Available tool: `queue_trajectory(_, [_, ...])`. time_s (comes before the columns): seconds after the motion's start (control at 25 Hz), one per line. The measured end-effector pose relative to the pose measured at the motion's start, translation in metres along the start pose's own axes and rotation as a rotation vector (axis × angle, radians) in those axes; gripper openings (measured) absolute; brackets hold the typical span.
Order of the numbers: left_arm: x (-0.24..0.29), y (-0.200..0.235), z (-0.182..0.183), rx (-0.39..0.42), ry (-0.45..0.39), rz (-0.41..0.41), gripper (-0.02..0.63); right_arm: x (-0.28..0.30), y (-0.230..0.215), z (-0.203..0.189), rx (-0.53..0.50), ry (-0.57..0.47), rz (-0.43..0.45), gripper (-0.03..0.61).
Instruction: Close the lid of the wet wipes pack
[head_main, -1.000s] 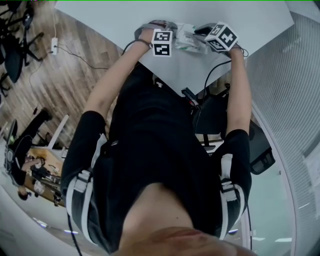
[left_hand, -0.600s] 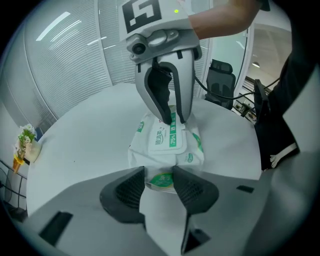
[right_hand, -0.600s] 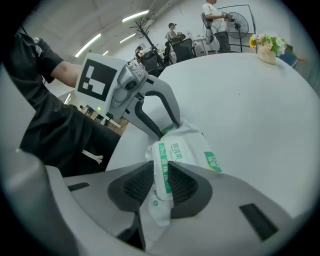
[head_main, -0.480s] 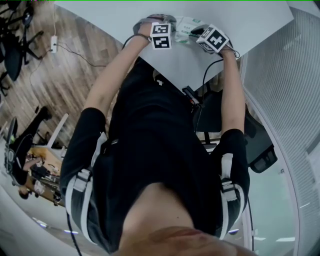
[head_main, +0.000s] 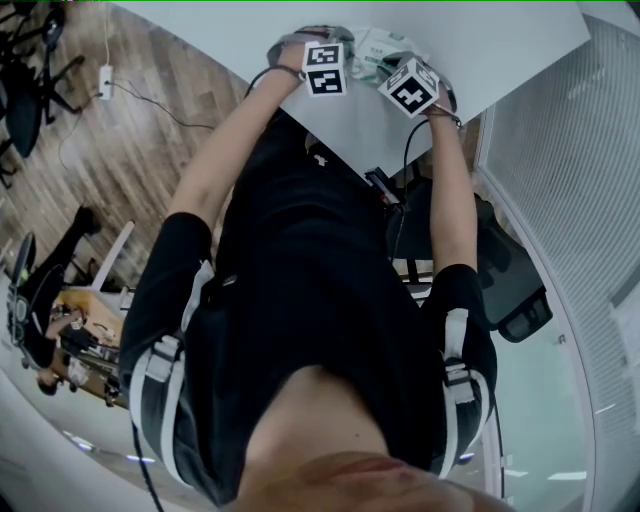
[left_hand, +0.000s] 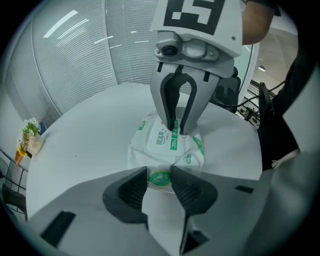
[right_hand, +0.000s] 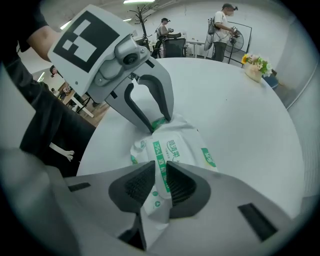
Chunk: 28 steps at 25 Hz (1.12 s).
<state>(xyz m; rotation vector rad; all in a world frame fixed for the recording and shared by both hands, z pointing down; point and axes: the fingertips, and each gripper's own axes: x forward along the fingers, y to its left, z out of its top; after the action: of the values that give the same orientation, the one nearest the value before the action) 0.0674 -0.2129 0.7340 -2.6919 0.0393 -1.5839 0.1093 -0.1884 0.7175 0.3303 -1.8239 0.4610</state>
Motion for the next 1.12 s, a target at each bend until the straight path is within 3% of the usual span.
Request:
queue_trajectory(0.2, [0.002,0.001,0.001,0.007,0.006,-0.009,0.152,0.008,-0.002,-0.003,-0.012,0.034,-0.060,0.094])
queue_trajectory(0.48, [0.002,0.000,0.001,0.002,0.008,0.002,0.150,0.007,0.000,-0.003,-0.002,0.006,-0.091,0.094])
queue_trajectory(0.68, [-0.002,0.000,-0.002,-0.088,0.001,0.024,0.150,-0.007,0.005,-0.002,0.096,-0.079,-0.075,0.140])
queue_trajectory(0.88, [-0.024,-0.009,-0.002,-0.217,-0.047,0.071,0.152,-0.057,0.005,-0.005,0.268,-0.281,-0.193,0.140])
queue_trajectory(1.0, [-0.055,-0.021,0.014,-0.300,-0.135,0.128,0.150,-0.105,0.011,-0.009,0.386,-0.452,-0.290,0.138])
queue_trajectory(1.12, [-0.102,-0.036,0.039,-0.366,-0.263,0.244,0.139,-0.161,0.027,-0.016,0.479,-0.635,-0.394,0.137])
